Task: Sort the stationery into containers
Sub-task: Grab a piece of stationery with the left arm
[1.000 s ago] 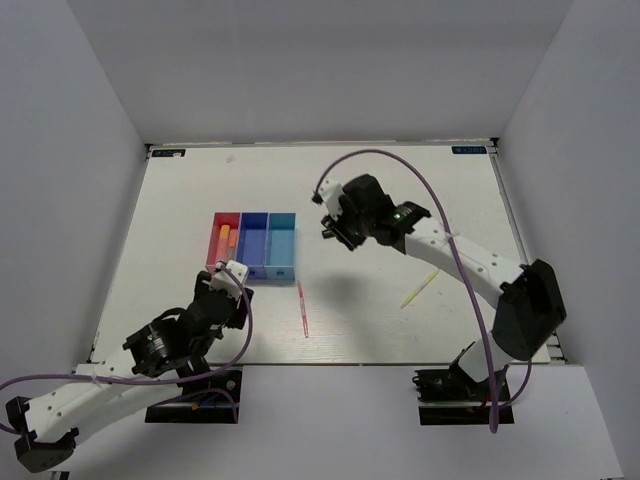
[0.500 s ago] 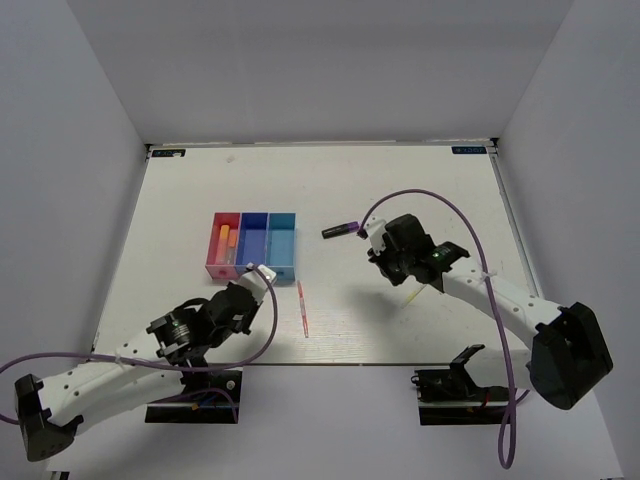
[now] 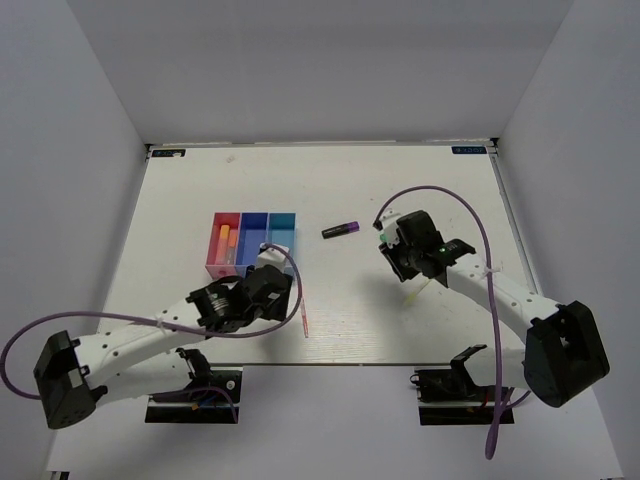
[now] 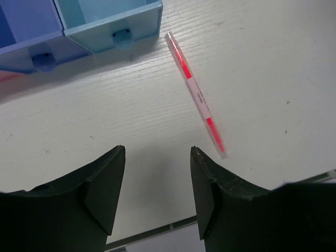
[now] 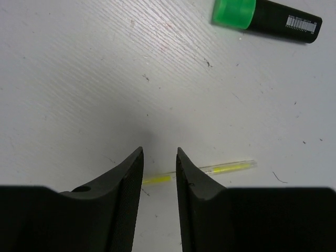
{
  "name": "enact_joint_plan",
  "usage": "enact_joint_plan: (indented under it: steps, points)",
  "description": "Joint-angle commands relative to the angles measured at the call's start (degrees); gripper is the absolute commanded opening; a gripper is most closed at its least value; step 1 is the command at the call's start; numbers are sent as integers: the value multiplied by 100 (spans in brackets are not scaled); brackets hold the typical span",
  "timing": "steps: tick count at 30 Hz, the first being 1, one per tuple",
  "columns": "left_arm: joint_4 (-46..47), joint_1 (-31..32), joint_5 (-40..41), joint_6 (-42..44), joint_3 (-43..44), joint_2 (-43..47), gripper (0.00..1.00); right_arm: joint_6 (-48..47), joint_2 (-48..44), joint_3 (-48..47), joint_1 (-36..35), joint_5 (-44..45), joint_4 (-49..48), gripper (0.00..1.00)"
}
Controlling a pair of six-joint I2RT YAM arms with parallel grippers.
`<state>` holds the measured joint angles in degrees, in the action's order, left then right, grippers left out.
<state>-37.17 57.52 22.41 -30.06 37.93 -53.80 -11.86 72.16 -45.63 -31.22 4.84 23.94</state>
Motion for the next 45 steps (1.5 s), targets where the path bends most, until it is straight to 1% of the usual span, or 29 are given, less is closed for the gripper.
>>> enact_joint_plan:
  steps: [1,4,5,6,8,9,10,14,17,20,21,30,31,37,39,45]
  points:
    - [122,93,404,-922,390,-543,63,131,-71,-183,98,96,110,34]
    - [122,163,544,-1159,776,-1350,63,131,-149,-219,265,113,146,34]
    - [87,172,553,-1255,847,-1492,63,157,-158,-219,214,122,207,34]
    - [69,181,614,-1395,1082,-1858,64,184,-228,-210,265,105,164,34]
    - [-44,207,667,-1555,1216,-2098,64,184,-272,-201,309,96,181,34]
    - [-54,216,729,-1590,1277,-2186,64,201,-281,-192,371,87,163,36]
    - [-45,225,764,-1721,1339,-2431,64,193,-334,-201,363,105,181,36]
    - [419,234,650,-1854,1208,-2740,64,219,-387,-210,494,61,233,36]
    - [526,225,580,-1907,1225,-2969,64,228,-405,-210,556,-9,251,36]
    - [640,216,492,-1872,1260,-3188,64,245,-448,-201,617,-62,277,36]
    - [649,216,466,-1880,1269,-3224,63,228,-457,-201,626,-106,286,37]
    - [755,172,439,-2091,1252,-3646,56,237,-448,-183,749,-220,304,37]
    - [807,172,422,-2100,1243,-3646,55,237,-440,-183,749,-229,286,38]
    - [931,163,334,-2249,1102,-3778,54,254,-422,-175,819,-264,295,38]
    - [931,172,325,-2355,1032,-3787,50,254,-387,-166,837,-264,286,38]
    - [895,155,263,-2574,874,-3831,42,289,-413,-183,898,-308,295,38]
